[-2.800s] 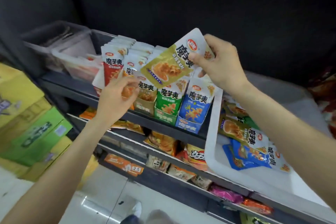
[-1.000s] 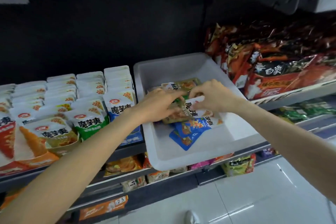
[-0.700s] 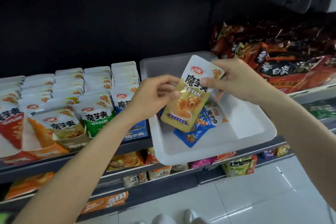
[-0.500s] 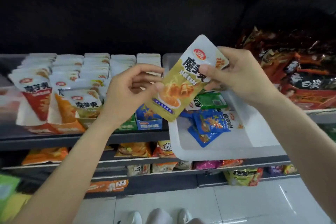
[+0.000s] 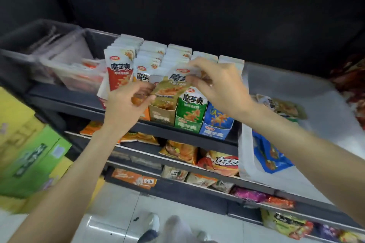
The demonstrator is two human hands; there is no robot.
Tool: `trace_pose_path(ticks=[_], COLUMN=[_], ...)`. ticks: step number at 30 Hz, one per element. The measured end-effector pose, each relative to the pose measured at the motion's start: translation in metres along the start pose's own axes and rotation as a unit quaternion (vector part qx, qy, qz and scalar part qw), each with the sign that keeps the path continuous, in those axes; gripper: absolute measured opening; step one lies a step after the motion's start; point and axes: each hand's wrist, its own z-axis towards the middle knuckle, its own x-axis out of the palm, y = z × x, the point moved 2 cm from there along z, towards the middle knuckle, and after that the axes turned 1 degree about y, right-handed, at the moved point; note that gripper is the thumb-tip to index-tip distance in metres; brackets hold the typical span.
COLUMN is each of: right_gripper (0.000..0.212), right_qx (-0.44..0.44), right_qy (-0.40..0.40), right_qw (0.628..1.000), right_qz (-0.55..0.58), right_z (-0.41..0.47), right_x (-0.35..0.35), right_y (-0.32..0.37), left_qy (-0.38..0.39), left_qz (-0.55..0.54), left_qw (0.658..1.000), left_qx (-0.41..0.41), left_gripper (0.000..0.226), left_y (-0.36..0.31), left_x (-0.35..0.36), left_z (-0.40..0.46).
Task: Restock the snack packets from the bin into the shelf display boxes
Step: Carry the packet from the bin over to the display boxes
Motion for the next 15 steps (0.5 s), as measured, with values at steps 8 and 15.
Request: trace_pose_path(ticks=[8,15], right_gripper=[0.029,0.035], right_qx=[-0.054,-0.010], right_qy=[0.104,0.221], right_qw=[0.976,0.950], right_qz=[-0.183,-0.220], right_z=[0.017,0.041], right_x=[0.021,0.053], right_y=[0.008,0.013], left_qy=[-0.010,-0.013], left_qz=[0.090,0.067], left_qw=[0.996,0.996], left_qx=[-0.021,-0.054], left_gripper=[0.025,0.026], left_y=[0.021,0.025], left_x=[0.018,0.017], left_z=[0.001,-0.002])
